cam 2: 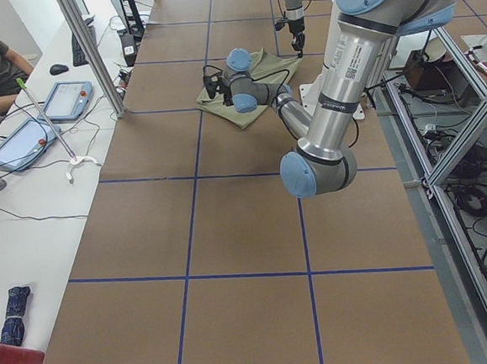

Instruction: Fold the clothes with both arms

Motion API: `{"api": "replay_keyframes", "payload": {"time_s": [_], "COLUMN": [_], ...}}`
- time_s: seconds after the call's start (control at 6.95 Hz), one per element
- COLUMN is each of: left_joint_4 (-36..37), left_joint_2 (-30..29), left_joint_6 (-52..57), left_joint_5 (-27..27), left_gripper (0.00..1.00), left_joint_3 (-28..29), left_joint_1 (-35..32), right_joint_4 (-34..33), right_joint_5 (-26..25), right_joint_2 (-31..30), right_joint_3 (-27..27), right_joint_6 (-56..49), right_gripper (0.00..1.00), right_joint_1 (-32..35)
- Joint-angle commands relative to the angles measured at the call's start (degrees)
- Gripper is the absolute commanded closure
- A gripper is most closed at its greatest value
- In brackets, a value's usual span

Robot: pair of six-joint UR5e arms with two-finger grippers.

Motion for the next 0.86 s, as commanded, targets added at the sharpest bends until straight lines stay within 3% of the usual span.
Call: {"api": "replay_keyframes", "payload": {"time_s": [0.0, 0.29, 0.43, 0.72], "left_joint_4": [0.70, 10.76, 11.51, 13.78], "left_joint_2": [2.45, 1.75, 1.75, 0.35], "left_joint_6": [-0.81, -1.25, -1.43, -2.04], "left_joint_5": [-0.31, 0.04, 0.13, 0.05], "left_gripper": [0.46, 0.46, 0.46, 0.46], "left_joint_3": [-1.63, -2.86, -1.64, 0.90], "left_joint_1": [0.61, 4.01, 5.08, 6.67], "right_joint_4": [-0.03, -0.11, -0.11, -0.11], "right_joint_5": [-0.53, 0.08, 1.48, 4.91], "right_joint_2": [-0.28, 0.16, 0.33, 2.86], "right_joint_3": [0.66, -0.56, -1.09, -8.00], "right_joint_6": [0.34, -0.44, -4.02, -15.86], "right_gripper": [0.00, 0.00, 0.00, 0.00], "right_joint_1": [2.89, 14.81, 20.18, 28.63]}}
